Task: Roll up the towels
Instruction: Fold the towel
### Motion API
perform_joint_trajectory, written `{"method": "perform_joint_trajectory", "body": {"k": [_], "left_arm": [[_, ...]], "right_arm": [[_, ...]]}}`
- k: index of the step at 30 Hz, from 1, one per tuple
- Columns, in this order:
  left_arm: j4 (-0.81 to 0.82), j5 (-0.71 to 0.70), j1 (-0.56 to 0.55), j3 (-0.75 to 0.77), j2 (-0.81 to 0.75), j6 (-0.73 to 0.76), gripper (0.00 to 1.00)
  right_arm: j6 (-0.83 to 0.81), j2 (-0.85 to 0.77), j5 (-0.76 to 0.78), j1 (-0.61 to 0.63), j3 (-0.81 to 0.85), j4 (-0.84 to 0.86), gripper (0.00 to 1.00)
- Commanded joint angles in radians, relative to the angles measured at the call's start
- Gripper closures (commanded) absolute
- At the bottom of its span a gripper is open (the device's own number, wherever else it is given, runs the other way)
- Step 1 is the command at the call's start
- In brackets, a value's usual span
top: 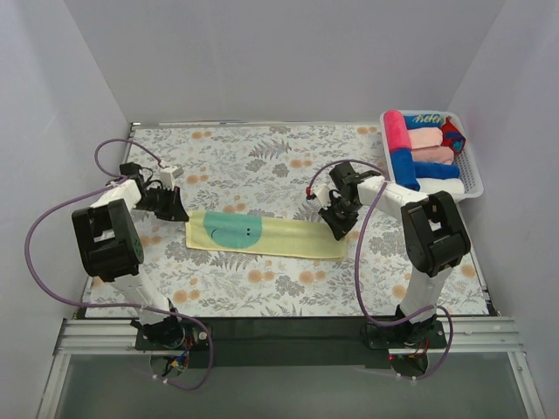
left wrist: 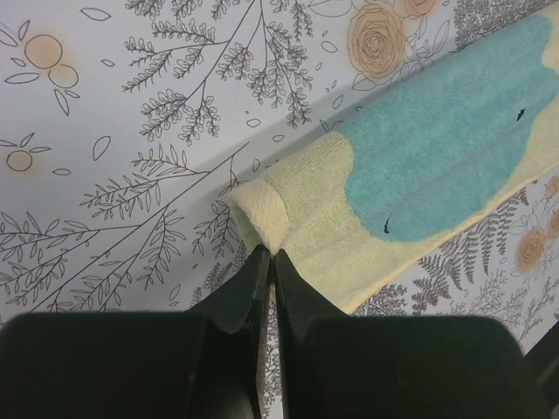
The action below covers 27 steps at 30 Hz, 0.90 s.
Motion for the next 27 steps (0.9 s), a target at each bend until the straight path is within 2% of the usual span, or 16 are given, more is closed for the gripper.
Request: {"method": "perform_joint_trajectory", "body": {"k": [1, 5, 11, 12, 13, 16, 21, 27], "left_arm": [[0.054, -0.003, 0.018, -0.001, 0.022, -0.005, 0.95], [0.095, 0.014, 0.02, 0.016, 0.047, -0.018, 0.92], [0.071, 0.025, 0.018, 0.066, 0.041, 0.022, 0.85], [0.062, 0.031, 0.018, 0.069, 0.03, 0.034, 0.82], [0.051, 0.036, 0.018, 0.079, 0.028, 0.04, 0.75], [0.003, 0.034, 0.018, 0.085, 0.01, 0.059, 0.68], [-0.021, 0.054, -0.015, 0.008, -0.156, 0.108, 0.69], [-0.054, -0.016, -0.129, -0.122, -0.219, 0.093, 0.82]], "right_arm": [[-0.013, 0.006, 0.028, -0.002, -0.001, -0.006, 0.81], [-0.011, 0.008, 0.013, -0.002, 0.006, -0.01, 0.8], [-0.007, 0.001, -0.018, -0.003, 0.026, -0.023, 0.8], [-0.007, 0.001, -0.019, -0.003, 0.028, -0.024, 0.8], [-0.007, 0.004, -0.018, -0.003, 0.029, -0.027, 0.8], [-0.003, -0.003, -0.024, -0.002, 0.043, -0.038, 0.8], [0.003, -0.019, -0.022, -0.003, 0.059, -0.05, 0.79], [0.004, 0.023, -0.012, 0.0, 0.017, -0.058, 0.8]]}}
